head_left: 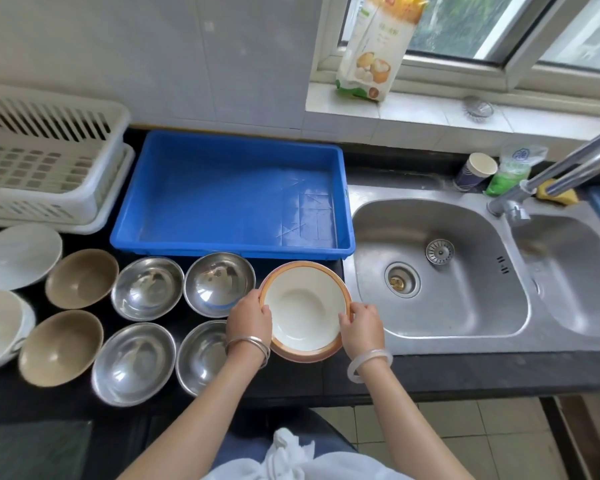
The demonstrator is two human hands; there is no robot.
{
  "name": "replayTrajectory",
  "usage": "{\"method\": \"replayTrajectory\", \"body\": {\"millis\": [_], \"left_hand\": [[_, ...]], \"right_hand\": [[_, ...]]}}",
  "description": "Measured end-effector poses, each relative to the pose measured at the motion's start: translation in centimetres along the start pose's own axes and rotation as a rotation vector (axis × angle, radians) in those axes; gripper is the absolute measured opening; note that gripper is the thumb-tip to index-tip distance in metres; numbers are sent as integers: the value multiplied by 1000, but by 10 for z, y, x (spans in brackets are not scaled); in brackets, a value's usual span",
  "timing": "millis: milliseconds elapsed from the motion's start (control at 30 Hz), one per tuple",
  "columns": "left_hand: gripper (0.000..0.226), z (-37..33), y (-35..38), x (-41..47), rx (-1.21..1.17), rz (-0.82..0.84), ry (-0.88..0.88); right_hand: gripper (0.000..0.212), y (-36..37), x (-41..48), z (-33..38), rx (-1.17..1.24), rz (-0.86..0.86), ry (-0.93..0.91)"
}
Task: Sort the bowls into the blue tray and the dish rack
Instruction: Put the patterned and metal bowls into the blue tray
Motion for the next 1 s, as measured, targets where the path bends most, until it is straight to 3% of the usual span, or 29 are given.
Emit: {"method": "replayTrajectory", "body": {"millis": [133,433,667,1000], "left_hand": [[19,-2,-5,1,-53,-27,-20],[23,-55,-9,7,-184,28,114],[18,-96,32,-13,-185,191,208],[20,-99,96,-38,-111,399,114]], "right_hand": [[16,-4,-1,2,106,40,16],[18,-68,8,-3,250,-136,25],[15,-107,5,-52,301,-256,182],[18,-101,-1,-122,309,-252,410]]}}
Point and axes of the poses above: each hand's wrist, its own x-axis towards the middle knuckle, its own y-axis out of the palm, z = x × y, the point moved 3 cm from there along x, towards the middle knuckle, and after that the axes turned 5 degrees about -z, right-handed, at the moved point
